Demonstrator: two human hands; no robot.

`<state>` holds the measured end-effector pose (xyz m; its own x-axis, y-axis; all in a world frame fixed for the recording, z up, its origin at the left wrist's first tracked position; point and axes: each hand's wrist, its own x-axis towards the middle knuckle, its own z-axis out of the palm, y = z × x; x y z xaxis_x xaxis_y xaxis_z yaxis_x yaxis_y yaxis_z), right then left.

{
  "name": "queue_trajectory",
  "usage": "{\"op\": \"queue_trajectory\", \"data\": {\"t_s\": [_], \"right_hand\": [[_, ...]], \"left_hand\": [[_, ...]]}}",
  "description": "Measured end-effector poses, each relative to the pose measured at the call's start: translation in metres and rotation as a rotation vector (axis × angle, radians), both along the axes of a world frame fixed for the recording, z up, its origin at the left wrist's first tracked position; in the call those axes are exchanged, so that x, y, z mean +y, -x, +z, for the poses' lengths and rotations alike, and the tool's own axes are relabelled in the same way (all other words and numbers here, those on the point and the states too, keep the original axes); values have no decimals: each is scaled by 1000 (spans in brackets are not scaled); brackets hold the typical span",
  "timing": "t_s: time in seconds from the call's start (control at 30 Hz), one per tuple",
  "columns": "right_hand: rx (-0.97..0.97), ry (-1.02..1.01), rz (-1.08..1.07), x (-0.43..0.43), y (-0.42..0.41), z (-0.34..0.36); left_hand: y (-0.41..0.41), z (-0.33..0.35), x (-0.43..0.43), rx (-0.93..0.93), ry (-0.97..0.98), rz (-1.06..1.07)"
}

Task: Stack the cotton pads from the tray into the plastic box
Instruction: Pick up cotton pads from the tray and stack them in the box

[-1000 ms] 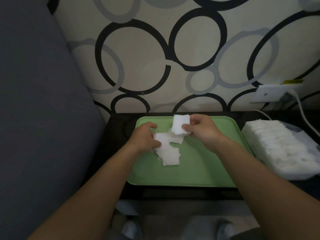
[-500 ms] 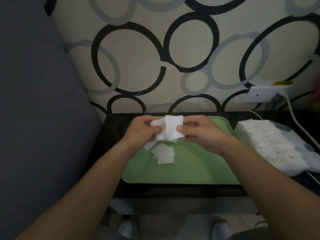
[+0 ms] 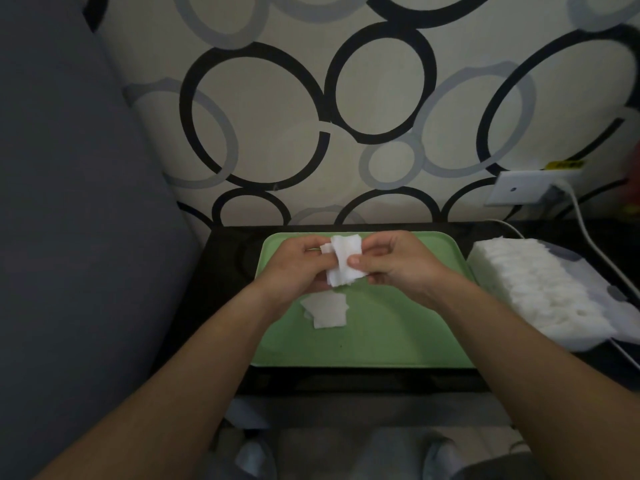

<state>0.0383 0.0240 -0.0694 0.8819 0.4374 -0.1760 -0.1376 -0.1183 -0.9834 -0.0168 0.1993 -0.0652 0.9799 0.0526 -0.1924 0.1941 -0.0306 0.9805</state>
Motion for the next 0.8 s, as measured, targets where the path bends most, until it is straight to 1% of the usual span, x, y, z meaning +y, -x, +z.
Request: {"op": "queue_trajectory", "data": {"t_s": [0.17,0.23,0.3,0.4,0.5,0.63,0.73,0.8], "right_hand": [[-35,54,-37,0,-1,-3],[-79,92,-53,0,-2,-4],[-142,145,-70,1,-3,-6],[-211,228,-82,5,-2,-8],[-221,301,-117,9,-10,-18],[-292,495,-190,6,-29,-35],[-346,695,-105,8,-38,-44],[-353,776,-74,14,-41,-47]], "left_hand": [[0,0,-6,50,64,19],[-1,4,-8,107,114,78],[-1,3,-8,116,126,83],[0,-3,-5,30,10,20],[-4,-11,3,14,-97,121],[-8,-16,23,40,-122,311],[-9,-16,34,51,-94,399],[-9,-19,37,46,-91,399]]}}
